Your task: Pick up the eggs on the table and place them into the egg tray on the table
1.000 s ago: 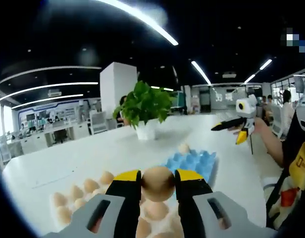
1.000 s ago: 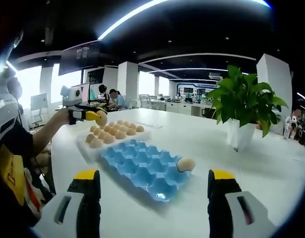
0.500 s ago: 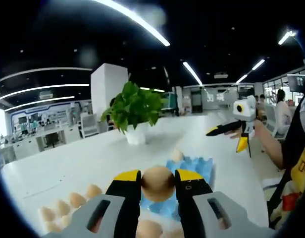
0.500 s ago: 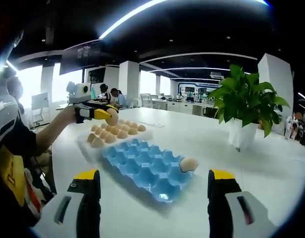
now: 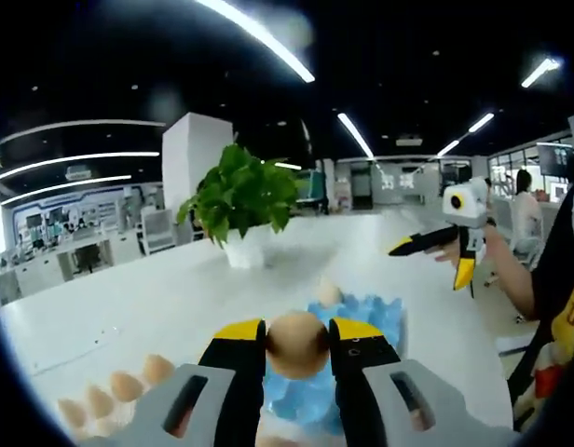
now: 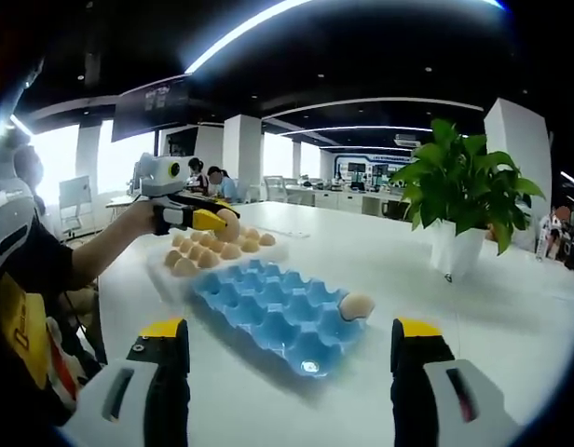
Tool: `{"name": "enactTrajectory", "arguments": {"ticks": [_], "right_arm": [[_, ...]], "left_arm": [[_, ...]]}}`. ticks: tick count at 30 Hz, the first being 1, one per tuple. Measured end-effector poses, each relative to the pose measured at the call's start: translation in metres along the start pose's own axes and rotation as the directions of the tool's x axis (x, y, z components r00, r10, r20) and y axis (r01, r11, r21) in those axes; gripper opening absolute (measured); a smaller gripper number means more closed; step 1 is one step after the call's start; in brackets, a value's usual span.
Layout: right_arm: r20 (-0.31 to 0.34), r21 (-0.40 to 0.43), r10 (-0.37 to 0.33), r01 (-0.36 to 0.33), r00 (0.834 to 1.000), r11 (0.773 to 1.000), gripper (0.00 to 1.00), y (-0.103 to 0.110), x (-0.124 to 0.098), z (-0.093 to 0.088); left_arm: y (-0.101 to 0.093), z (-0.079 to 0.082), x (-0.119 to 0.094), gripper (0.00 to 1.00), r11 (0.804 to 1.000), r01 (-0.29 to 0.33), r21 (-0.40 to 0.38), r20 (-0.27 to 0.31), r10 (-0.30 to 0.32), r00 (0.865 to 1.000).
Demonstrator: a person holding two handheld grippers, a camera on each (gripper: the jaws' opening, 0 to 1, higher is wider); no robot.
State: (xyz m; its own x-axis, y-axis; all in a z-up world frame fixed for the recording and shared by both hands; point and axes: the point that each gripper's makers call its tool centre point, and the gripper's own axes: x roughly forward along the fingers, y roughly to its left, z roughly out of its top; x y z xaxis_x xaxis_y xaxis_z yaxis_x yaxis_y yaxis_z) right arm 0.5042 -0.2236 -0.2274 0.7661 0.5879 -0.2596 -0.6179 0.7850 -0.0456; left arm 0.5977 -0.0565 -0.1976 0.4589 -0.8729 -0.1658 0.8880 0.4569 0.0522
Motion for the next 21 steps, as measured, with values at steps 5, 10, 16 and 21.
{"name": "enactTrajectory", "arguments": {"ticks": [5,10,16,21], "right_arm": [[-0.004,0.002,0.002,-0.002,1.000,1.000,0.94,0.001,0.002,-0.002],[-0.001,0.005,0.003,-0.003,1.000,1.000,0.94,0.001,0.003,-0.001],[-0.003,0.004,0.003,-0.003,1.000,1.000,0.94,0.000,0.003,-0.001],[-0.002,0.005,0.003,-0.003,1.000,1.000,0.94,-0.001,0.003,-0.001]], "left_arm": [[-0.002,-0.002,0.013,0.26,1.000,0.020,-0.014,-0.003,-0.020,1.000],[-0.004,-0.004,0.029,0.26,0.999,0.036,-0.028,-0.013,-0.036,0.999],[-0.012,-0.004,0.049,0.26,0.998,0.063,-0.020,-0.037,-0.064,0.997],[-0.013,-0.003,0.053,0.26,0.998,0.068,-0.017,-0.039,-0.069,0.997]]}}
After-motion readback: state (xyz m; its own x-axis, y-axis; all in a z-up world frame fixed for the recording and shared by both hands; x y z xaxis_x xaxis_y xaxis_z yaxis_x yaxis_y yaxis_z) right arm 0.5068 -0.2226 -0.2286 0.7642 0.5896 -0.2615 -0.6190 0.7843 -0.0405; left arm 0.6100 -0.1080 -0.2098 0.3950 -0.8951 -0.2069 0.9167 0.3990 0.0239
